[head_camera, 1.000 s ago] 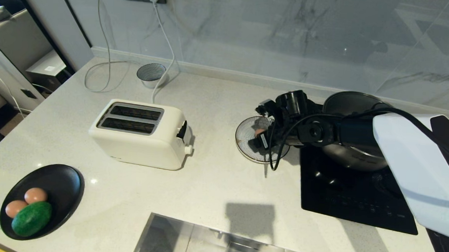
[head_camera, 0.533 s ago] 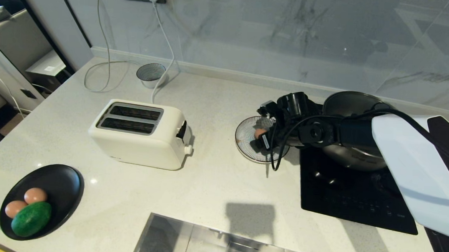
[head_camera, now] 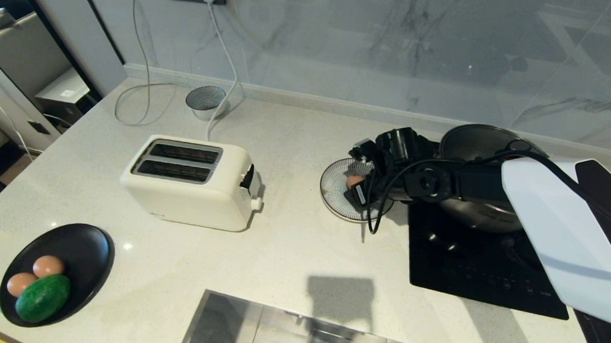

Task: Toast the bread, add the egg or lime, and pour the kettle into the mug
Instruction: Pick up the egg

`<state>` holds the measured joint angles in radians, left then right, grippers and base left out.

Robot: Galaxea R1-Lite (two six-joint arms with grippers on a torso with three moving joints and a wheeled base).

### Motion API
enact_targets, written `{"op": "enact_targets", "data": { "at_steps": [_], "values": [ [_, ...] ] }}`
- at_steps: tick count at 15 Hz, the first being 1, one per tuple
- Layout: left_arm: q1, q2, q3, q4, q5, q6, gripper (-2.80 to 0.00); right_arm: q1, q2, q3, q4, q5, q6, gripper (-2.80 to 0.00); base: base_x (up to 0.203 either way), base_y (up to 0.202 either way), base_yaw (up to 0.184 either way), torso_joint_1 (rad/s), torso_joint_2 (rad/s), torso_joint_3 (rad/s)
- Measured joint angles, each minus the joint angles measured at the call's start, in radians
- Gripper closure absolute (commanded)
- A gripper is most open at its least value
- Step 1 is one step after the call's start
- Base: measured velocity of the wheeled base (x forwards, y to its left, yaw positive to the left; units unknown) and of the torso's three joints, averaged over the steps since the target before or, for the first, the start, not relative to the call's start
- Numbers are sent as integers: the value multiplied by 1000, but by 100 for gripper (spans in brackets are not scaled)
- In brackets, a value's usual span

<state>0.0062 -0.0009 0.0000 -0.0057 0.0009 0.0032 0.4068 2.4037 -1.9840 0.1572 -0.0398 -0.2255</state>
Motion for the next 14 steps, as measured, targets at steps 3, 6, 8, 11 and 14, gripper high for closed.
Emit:
{"op": "enact_targets", "data": {
  "at_steps": [3, 6, 8, 11, 14],
  "values": [
    [0, 0, 0, 0, 0, 0, 0, 2, 5, -2, -1, 1, -5, 0, 0, 0, 0, 0, 0, 0],
    [0, 0, 0, 0, 0, 1, 0, 3, 13, -3, -38, 2, -10, 0, 0, 0, 0, 0, 0, 0],
    [0, 0, 0, 0, -1, 1, 0, 2, 20, -3, -49, 1, -11, 0, 0, 0, 0, 0, 0, 0],
    [0, 0, 0, 0, 0, 1, 0, 1, 21, -3, -47, 2, -10, 0, 0, 0, 0, 0, 0, 0],
    [0, 0, 0, 0, 0, 1, 0, -2, 15, -1, -28, 1, -9, 0, 0, 0, 0, 0, 0, 0]
  ]
}}
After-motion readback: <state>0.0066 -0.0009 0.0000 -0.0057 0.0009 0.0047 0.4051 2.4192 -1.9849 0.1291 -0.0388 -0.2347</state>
